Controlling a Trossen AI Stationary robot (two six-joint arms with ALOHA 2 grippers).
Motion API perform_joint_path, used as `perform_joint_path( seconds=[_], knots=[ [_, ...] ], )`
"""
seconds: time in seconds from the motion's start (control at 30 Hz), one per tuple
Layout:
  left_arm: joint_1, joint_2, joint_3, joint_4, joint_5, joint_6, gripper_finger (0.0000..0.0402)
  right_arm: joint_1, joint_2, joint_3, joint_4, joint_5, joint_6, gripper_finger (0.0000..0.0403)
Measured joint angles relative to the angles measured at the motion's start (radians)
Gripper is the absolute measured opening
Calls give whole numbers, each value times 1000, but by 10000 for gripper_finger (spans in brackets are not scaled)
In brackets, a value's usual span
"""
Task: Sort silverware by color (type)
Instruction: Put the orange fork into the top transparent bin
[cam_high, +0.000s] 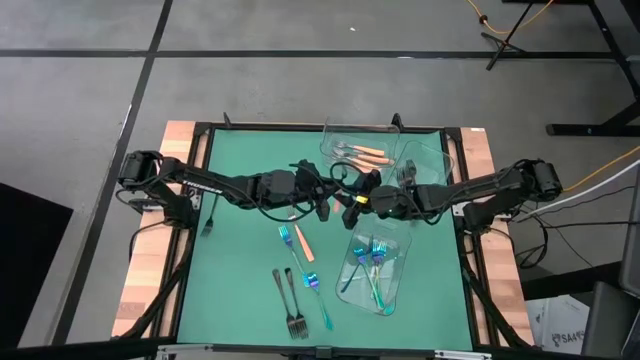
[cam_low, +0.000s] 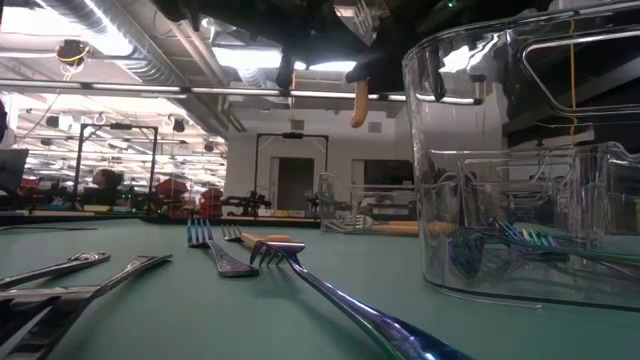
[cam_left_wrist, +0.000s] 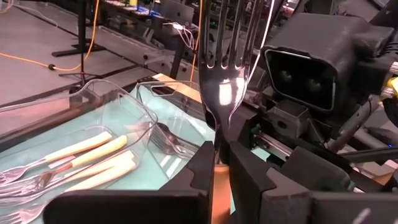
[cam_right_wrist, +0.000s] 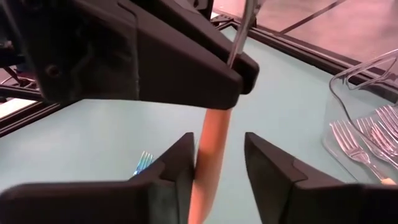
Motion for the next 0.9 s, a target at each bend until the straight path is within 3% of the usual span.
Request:
perform_joint_path(
  seconds=[0.33,0.9],
  knots=[
    [-1,0,0,-3,-8,0,40,0,0,0,-5,3,-14,14],
    [0,0,0,-2,-5,8,42,-1,0,0,-5,4,-40,8]
  ],
)
